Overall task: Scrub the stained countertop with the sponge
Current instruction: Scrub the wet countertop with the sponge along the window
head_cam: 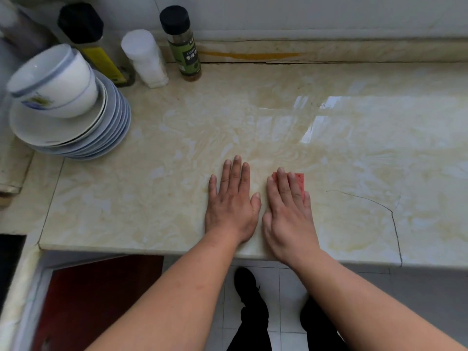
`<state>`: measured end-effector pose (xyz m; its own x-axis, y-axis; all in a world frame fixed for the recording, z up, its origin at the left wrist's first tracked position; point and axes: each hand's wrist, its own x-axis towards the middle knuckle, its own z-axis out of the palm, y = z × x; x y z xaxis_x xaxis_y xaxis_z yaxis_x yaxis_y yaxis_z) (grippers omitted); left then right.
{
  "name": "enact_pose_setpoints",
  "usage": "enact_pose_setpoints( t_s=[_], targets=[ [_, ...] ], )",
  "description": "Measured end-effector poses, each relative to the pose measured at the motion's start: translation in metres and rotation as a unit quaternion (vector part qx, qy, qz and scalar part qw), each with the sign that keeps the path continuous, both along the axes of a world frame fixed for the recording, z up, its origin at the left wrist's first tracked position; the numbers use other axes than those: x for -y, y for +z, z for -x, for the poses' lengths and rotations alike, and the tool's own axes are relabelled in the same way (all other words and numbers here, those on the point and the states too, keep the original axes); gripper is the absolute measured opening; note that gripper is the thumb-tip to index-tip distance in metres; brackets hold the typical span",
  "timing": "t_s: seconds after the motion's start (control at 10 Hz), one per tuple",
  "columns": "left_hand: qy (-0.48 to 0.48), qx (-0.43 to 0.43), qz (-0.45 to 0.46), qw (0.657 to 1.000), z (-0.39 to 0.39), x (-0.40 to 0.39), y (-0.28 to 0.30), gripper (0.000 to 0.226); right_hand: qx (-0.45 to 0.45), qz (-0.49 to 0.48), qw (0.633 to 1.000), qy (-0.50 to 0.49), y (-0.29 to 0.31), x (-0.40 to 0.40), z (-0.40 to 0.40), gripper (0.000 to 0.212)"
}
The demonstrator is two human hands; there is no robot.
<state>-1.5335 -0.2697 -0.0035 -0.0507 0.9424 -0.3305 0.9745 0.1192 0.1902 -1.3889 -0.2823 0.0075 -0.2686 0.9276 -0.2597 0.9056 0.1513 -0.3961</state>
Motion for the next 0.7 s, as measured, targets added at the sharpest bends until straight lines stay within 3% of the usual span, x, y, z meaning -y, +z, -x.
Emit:
enact_pose_setpoints(
  t_s=[0.2,0.4,0.6,0.7],
  targets=[
    [0.002,-0.006,-0.005,1.000,-0.001,0.002,-0.003,0.076,-0.003,-0.015,0.999,0.046,0.000,0.062,-0.023,0.075],
    [0.003,-0.004,-0.003,1.000,0.000,0.000,-0.002,0.075,0.007,0.003,1.000,0.001,0.000,0.001,-0.001,0.074],
    [0.004,-0.011,-0.004,1.000,-0.001,0.001,-0.003,0.075,-0.010,-0.013,0.999,0.050,0.004,0.062,-0.025,0.075],
    [0.005,-0.012,-0.009,1.000,-0.001,0.001,-0.006,0.075,0.000,-0.021,0.999,0.050,-0.002,0.050,-0.024,0.073]
  ],
)
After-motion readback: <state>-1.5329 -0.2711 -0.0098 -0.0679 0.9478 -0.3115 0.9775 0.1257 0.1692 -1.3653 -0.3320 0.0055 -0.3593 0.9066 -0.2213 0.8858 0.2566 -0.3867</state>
